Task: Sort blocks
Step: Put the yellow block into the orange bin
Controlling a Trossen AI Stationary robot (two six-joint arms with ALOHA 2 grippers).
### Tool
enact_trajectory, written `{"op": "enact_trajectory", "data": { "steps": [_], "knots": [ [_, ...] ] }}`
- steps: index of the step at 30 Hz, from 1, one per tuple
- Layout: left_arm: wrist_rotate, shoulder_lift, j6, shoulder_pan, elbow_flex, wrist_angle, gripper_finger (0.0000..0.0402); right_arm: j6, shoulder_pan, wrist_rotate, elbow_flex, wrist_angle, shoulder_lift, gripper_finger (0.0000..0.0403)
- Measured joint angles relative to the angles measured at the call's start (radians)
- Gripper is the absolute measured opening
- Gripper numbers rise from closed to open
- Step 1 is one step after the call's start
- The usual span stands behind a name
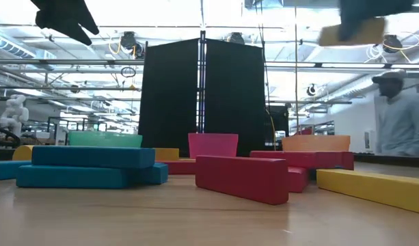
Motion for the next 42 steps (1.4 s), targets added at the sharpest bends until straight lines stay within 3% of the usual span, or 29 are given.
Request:
{"op": "enact_trajectory", "data": {
  "steps": [9,19,23,31,37,42],
  "knots": [
    [0.0,0.0,-0.007,0.0,0.0,0.001,0.0267,-0.175,-0.308,0.183,-0.001,-0.233,-0.214,0.0038],
    [0.0,0.0,-0.009,0.0,0.0,0.002,0.0267,-0.453,-0.727,0.235,-0.013,-0.184,-0.308,0.0038],
    [0.0,0.0,-0.009,0.0,0.0,0.002,0.0267,-0.612,-0.862,0.184,-0.111,0.006,-0.304,0.0038],
    [0.0,0.0,-0.01,0.0,0.0,0.002,0.0267,-0.771,-1.103,-0.066,-0.382,0.405,-0.304,0.0038],
    [0.0,0.0,-0.01,0.0,0.0,0.002,0.0267,-0.812,-1.227,-0.128,-0.505,0.491,-0.283,0.0038],
    [-0.01,0.0,-0.011,0.0,0.0,0.001,0.0267,-0.856,-1.26,-0.152,-0.542,0.531,-0.234,0.0038]
  ]
}}
